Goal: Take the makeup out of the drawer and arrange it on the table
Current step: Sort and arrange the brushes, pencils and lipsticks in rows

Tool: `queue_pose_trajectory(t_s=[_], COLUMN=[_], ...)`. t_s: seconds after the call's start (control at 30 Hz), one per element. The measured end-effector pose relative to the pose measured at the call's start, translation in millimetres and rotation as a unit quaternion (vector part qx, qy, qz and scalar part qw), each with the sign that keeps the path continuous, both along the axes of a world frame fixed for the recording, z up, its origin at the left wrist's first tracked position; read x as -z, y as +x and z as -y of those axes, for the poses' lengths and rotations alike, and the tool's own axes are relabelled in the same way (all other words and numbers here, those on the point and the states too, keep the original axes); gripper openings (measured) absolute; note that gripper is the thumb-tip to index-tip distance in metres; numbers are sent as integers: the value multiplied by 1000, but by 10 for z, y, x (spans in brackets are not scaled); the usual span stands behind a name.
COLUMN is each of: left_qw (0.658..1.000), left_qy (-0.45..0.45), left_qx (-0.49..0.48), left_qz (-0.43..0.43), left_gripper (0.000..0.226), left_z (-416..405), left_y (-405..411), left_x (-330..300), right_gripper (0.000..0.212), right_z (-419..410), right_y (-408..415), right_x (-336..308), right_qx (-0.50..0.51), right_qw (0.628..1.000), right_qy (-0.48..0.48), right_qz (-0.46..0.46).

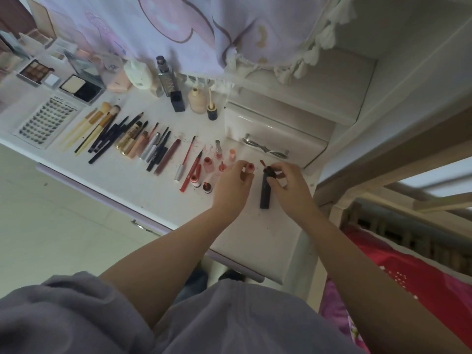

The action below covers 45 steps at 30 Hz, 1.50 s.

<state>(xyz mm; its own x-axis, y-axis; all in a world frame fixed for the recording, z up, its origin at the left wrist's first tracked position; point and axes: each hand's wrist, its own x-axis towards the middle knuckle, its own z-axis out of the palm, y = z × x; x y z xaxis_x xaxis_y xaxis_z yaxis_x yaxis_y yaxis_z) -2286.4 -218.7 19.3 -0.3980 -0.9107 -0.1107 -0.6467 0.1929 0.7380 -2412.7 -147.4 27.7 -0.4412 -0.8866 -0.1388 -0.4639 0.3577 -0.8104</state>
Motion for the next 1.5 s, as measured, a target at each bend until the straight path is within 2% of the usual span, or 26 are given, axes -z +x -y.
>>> queue_pose_trajectory(t_s=[0.23,0.6,0.8,0.97,1.07,1.17,1.27,1.37,1.5], left_qw=[1000,989,989,989,988,981,967,947,955], left_qy=[-17,-38,-33,-63,-90,-83,-75,-80,-37], left_qx=[-24,-7,5,37,45,36,45,84,69], left_qz=[2,143,144,125,119,171,237,298,285], left_gripper=[21,31,32,49,50,46,42,34,33], left_z=[-31,-59,-37,-99,-193,-262,-266,-248,-278], left_y=[-98,-190,-181,-83,95,265,302,283,344], left_x=[155,289,267,207,203,249,294,322,324], right_gripper=[15,24,28,42,30,15,23,36,43], right_z=[211,277,267,169,-8,-123,-58,72,135], right_y=[118,92,97,93,119,242,413,531,584], right_x=[210,417,403,304,224,160,120,82,74], right_qx=[52,20,27,35,53,-6,-66,-74,-49], right_qw=[998,983,983,990,987,981,976,981,987], right_qy=[-38,86,102,95,50,8,8,45,123], right_qz=[1,-163,-153,-95,-146,-193,-206,-174,-86])
